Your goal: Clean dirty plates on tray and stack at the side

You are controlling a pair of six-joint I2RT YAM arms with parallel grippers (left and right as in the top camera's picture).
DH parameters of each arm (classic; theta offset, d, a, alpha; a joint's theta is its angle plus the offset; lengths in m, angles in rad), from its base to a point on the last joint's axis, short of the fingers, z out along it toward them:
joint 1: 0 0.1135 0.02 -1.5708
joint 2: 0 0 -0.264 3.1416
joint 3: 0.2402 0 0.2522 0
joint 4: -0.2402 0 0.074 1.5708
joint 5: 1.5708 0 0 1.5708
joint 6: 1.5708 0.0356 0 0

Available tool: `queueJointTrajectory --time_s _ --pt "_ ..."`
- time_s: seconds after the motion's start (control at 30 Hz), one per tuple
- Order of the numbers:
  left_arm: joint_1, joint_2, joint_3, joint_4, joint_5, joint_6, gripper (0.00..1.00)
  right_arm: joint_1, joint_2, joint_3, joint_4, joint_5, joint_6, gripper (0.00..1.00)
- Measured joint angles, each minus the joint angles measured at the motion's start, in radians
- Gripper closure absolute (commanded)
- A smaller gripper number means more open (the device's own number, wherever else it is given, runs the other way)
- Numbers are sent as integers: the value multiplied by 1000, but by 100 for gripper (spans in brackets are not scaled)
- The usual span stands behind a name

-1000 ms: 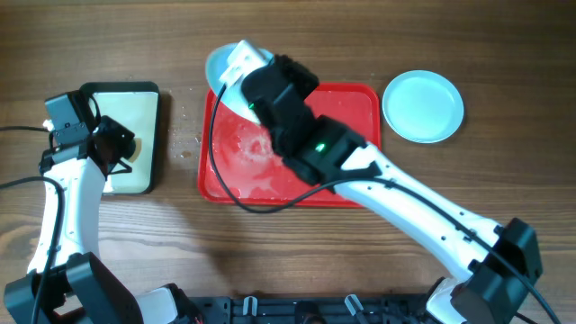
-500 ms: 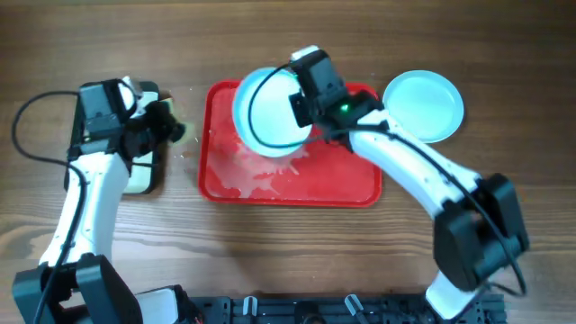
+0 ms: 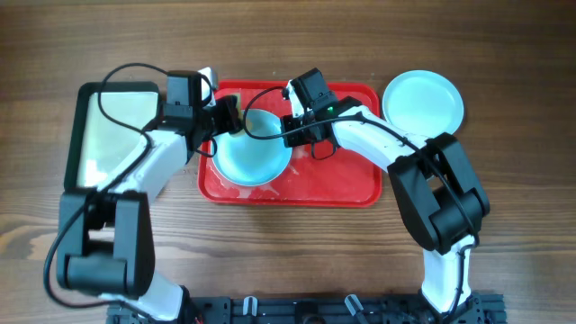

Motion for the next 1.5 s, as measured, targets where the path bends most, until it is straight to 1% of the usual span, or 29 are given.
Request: queueJointTrajectory --time_s 0.03,0.1,0.2,0.37,0.47,0.53,0.6,0.73,0.8,0.93,1.03,1.27,1.33,1.37,1.5 --pt "0 23 0 -5 -22 2 96 0 0 0 -1 0 0 96" --pt "0 61 -1 -28 -119 3 96 0 0 0 0 -2 0 96" --pt "-15 63 -1 -32 -233 26 96 8 0 0 14 -8 7 96" --pt "-22 51 -1 -14 -299 92 96 10 0 0 22 -10 8 96" --pt "-43 0 -1 3 -362 149 96 7 0 0 17 -7 7 96" --pt "-106 -25 -1 4 -426 191 96 7 0 0 14 -7 7 96" --pt "-153 -26 -1 -5 -455 207 96 7 0 0 14 -7 7 96" --pt "-180 -26 -8 -31 -492 220 96 7 0 0 14 -7 7 96" --pt "-179 -26 -46 2 -539 220 96 7 0 0 15 -7 7 96" --pt "-179 -21 -141 118 -593 227 96 7 0 0 15 -7 7 96" --pt "-179 6 -150 179 -659 228 96 7 1 0 16 -7 7 96" --pt "-205 22 -155 264 -887 232 96 8 1 0 22 -7 7 96" --pt "-245 21 -155 268 -909 234 96 7 1 0 21 -6 7 96" --pt "-270 21 -155 266 -895 234 96 6 1 0 21 -7 7 96" --pt "-294 20 -155 234 -758 180 96 6 2 0 21 -6 7 96"
